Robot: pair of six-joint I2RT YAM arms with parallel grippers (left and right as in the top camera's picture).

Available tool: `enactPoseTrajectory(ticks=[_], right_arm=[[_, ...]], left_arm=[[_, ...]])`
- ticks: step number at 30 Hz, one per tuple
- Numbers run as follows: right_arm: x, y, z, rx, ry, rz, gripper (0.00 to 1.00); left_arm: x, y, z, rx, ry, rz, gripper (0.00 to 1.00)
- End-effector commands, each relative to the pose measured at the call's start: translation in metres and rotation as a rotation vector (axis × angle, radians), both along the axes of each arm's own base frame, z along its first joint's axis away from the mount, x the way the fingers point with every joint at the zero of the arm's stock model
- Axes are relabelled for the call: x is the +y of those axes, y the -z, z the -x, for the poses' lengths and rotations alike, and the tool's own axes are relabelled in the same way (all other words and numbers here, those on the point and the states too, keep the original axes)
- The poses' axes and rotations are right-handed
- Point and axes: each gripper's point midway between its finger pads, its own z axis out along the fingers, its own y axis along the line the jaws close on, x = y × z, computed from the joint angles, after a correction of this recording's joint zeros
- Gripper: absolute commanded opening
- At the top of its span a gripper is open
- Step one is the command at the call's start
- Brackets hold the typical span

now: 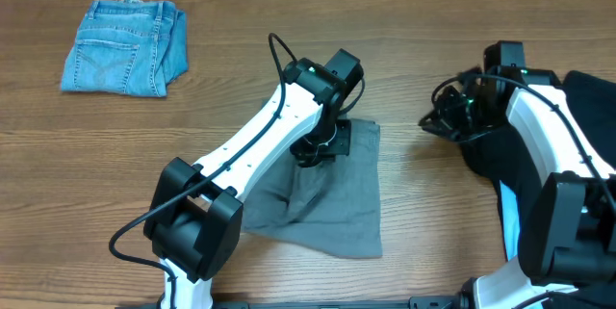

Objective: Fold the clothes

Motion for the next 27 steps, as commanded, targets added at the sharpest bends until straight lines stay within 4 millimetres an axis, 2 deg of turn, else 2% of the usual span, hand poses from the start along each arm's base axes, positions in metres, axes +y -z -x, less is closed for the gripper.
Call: enactPoseTrajectory(ticks=[1, 4, 8, 14, 20, 24, 27], right_arm=[[0.035, -0.01, -0.004, -0.124, -0.168, -0.092, 0.12], [0.064, -0.001, -0.004, -0.149, -0.24, -0.139, 0.12], [0.089, 0.023, 0.005, -0.074, -0.232, -0.124, 0.12], [0.1, 0.057, 0.01, 0.071, -0.132, -0.115, 0.12], [0.096, 0.101, 0.015, 0.223, -0.028, -0.091, 0.13], [0.099, 0.111, 0.016, 0.238, -0.035, -0.109, 0.12], [0.1, 0.111, 0.013, 0.226, -0.035, -0.11, 0.12]], left_arm=[[0.007, -0.012, -0.007, -0.019, 0.015, -0.009, 0.04], [0.008, -0.022, -0.01, -0.03, 0.03, -0.006, 0.04], [0.009, -0.031, -0.012, -0.043, 0.031, -0.012, 0.04], [0.009, -0.039, -0.012, -0.047, 0.051, -0.012, 0.04], [0.011, -0.053, -0.009, -0.044, 0.06, -0.014, 0.04], [0.011, -0.057, 0.001, -0.014, 0.079, -0.015, 0.04], [0.0, -0.055, 0.009, -0.004, 0.096, -0.001, 0.04]])
